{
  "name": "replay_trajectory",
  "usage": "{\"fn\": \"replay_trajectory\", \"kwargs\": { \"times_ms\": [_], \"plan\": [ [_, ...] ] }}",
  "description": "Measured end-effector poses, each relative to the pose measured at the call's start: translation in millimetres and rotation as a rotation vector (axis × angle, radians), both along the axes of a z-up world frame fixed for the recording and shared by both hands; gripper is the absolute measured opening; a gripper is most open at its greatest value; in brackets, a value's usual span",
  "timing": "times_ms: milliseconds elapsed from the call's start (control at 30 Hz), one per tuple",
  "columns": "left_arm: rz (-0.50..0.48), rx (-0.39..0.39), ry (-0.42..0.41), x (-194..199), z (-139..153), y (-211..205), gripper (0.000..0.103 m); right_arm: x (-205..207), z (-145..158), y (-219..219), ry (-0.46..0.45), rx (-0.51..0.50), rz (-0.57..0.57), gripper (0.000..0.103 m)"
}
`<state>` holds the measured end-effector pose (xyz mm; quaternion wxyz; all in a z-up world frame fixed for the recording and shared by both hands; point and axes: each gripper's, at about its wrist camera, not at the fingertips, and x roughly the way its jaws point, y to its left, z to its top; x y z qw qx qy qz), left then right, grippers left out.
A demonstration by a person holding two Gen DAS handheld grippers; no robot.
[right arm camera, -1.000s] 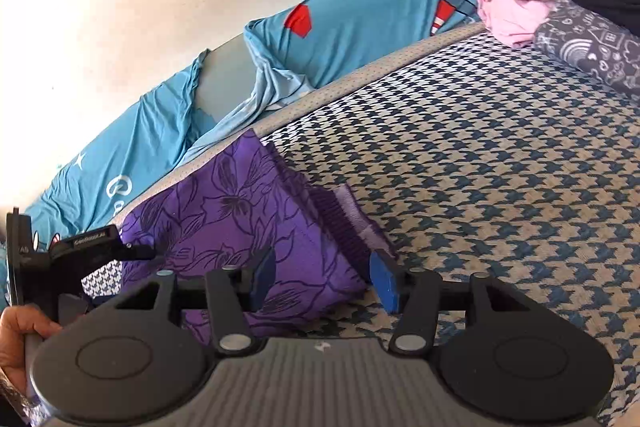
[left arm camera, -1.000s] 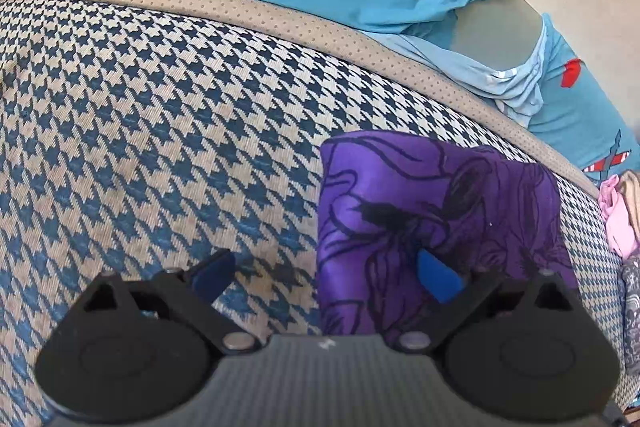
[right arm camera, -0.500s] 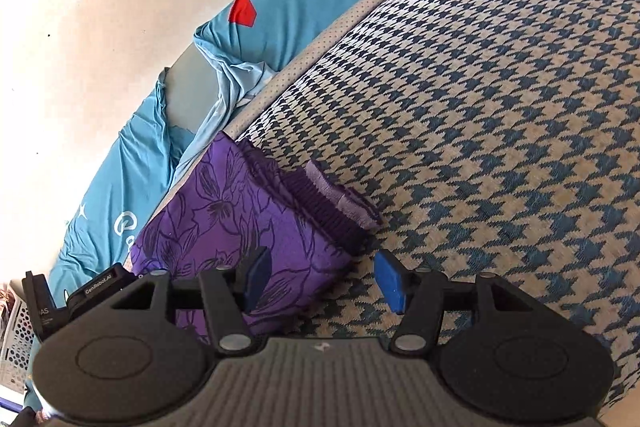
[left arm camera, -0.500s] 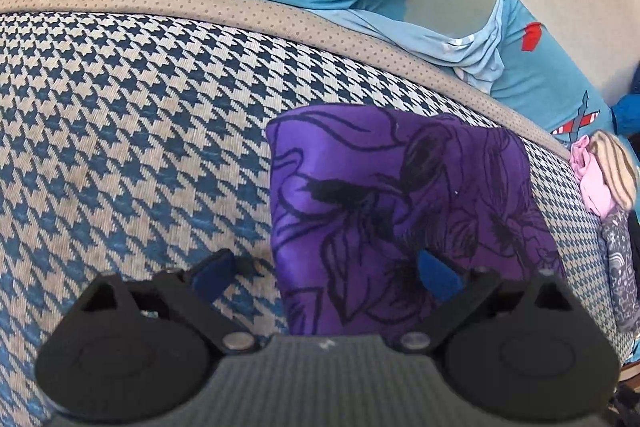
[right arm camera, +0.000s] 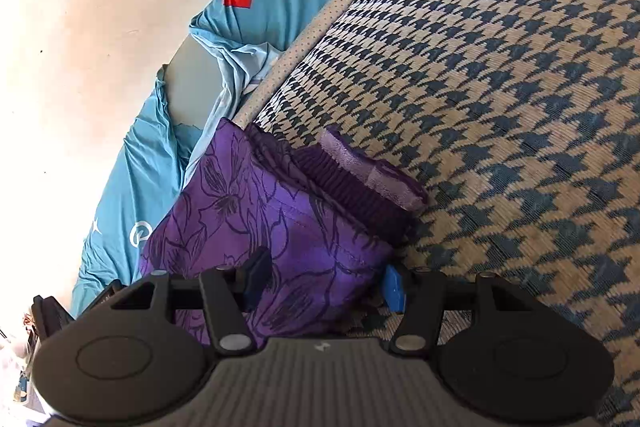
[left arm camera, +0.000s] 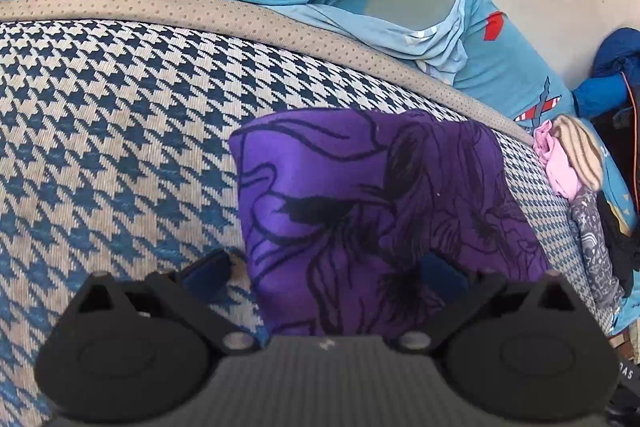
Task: Fold clothes
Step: 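Grasp the folded purple top's edges with the left and right grippers, then lift the folded purple top off the bed with both grippers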
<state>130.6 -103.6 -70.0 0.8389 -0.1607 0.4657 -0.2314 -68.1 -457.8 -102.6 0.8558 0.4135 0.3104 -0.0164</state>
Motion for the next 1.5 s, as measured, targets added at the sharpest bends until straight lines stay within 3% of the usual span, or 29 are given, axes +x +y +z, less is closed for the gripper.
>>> {"fn": "replay_trajectory", "kwargs": {
  "times_ms": [133,233,300,367,433,533,667,1033,1500],
  "plan": [
    [-0.033,-0.067,0.008,9.3,-0.5,-5.0,0.098,17.0,-1.9,7.8,-0.024,-0.032,0.028,0.058],
    [-0.037,-0.049,-0.010,10.9,-1.7,-12.7,0.096,33.6,-7.0,12.1,-0.057,-0.016,0.059,0.058],
    [-0.042,-0.006,-0.040,7.5,0.1,-19.4,0.089,43.0,-9.6,16.6,-0.071,-0.020,0.076,0.053],
    [-0.047,0.033,-0.071,3.0,2.0,-24.4,0.072,48.9,-11.9,21.6,-0.078,-0.025,0.088,0.043],
    [-0.042,0.030,-0.081,-0.1,3.0,-21.8,0.062,51.7,-13.1,25.8,-0.080,-0.017,0.093,0.032],
    [-0.014,0.000,-0.081,-2.8,5.3,-15.0,0.049,51.7,-9.4,30.0,-0.087,-0.021,0.101,0.027],
    [-0.016,0.068,-0.160,-17.2,19.5,-21.5,0.038,47.7,7.0,39.7,-0.125,-0.104,0.125,0.025],
    [0.054,0.272,-0.388,-67.6,70.6,-15.2,0.034,37.7,56.9,90.7,-0.282,-0.321,0.230,0.024],
    [0.284,0.382,-0.395,-145.6,91.8,63.5,0.034,10.4,76.9,189.8,-0.403,-0.409,0.455,0.024]
  ]
}}
